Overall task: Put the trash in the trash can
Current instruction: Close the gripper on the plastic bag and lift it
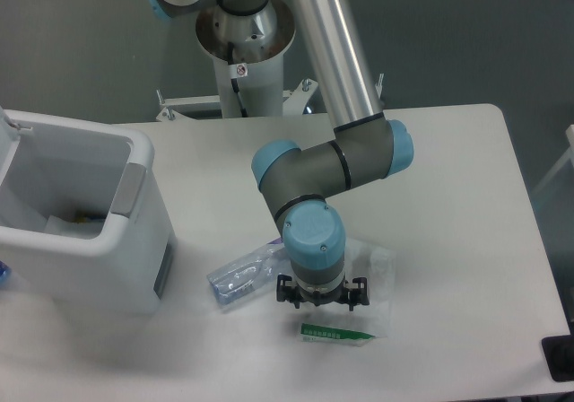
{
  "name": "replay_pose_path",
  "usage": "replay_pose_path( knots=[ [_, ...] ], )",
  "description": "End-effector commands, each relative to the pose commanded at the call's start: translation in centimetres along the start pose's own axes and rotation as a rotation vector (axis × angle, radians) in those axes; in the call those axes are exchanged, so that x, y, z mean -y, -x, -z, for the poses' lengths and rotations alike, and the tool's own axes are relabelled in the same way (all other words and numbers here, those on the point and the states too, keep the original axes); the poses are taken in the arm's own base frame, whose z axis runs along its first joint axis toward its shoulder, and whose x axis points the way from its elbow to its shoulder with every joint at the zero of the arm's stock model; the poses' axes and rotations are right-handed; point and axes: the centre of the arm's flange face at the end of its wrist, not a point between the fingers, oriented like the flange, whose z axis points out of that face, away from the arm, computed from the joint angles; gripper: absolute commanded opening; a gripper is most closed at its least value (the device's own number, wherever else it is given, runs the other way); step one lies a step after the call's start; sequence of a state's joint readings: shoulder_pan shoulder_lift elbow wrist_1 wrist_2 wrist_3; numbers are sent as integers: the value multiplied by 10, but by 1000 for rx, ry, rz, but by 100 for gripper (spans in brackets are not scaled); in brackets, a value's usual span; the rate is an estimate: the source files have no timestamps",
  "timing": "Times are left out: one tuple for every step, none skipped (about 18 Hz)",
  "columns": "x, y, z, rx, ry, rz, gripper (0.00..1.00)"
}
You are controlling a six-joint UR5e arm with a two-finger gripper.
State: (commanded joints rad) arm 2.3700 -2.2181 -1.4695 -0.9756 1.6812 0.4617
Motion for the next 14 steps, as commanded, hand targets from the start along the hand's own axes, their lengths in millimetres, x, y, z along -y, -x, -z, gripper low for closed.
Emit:
replay_pose_path(
  knots=[
    [-1, -1, 0, -3, 5, -2, 100],
    [-1, -1, 0, -3, 7, -2, 100],
    [-4, -1, -4, 7, 20, -5, 100],
    [-5, -1, -5, 13, 29, -4, 100],
    [-7, -1, -7, 21, 38, -6, 100],
    [-9, -1, -10, 23, 46, -10, 100],
    [-10, -2, -14, 19, 54, -11, 100],
    [-12, -3, -15, 16, 64, -11, 100],
    [-13, -4, -17, 13, 71, -11, 100],
    [-17, -6, -21, 14, 85, -13, 100],
    [-19, -6, -23, 16, 91, -13, 100],
    [-20, -7, -22, 17, 93, -14, 100],
    [-21, -7, -24, 15, 96, -14, 100],
    [-21, -7, -24, 16, 96, -13, 100]
  ],
)
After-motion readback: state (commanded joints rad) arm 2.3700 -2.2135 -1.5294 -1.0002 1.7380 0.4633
